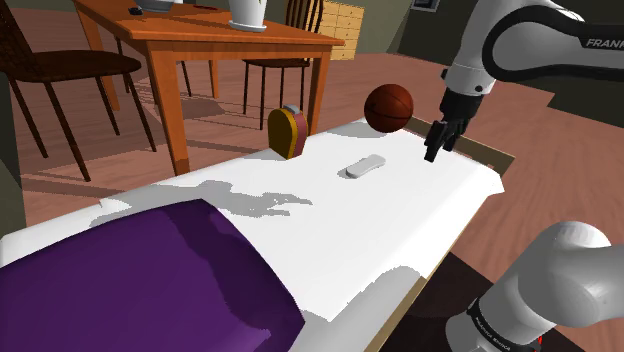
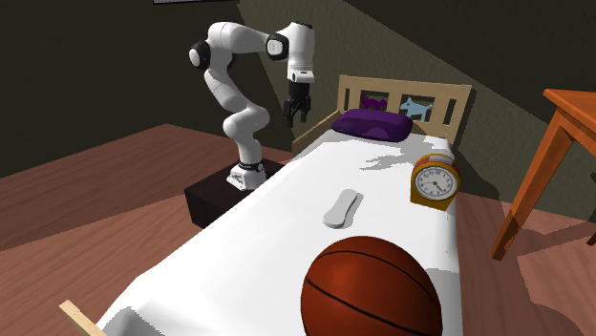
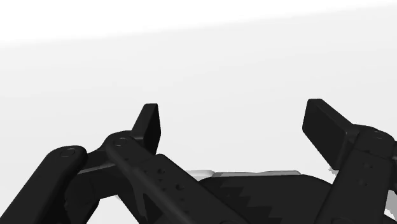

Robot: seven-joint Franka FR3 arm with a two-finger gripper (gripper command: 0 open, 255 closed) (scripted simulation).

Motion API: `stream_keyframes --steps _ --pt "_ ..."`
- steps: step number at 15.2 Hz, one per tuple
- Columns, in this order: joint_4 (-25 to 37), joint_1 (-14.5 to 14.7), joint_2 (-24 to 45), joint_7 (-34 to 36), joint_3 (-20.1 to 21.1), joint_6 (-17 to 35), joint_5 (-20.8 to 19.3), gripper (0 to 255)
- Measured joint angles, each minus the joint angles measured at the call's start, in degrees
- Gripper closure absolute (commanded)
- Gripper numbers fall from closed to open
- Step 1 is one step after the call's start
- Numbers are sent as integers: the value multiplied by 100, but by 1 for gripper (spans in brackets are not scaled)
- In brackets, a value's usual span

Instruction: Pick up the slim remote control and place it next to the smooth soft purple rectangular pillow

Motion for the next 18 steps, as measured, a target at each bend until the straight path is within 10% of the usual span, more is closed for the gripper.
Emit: stream_keyframes --steps 18 --pt "1269 -948 3447 4394 616 2162 477 0"
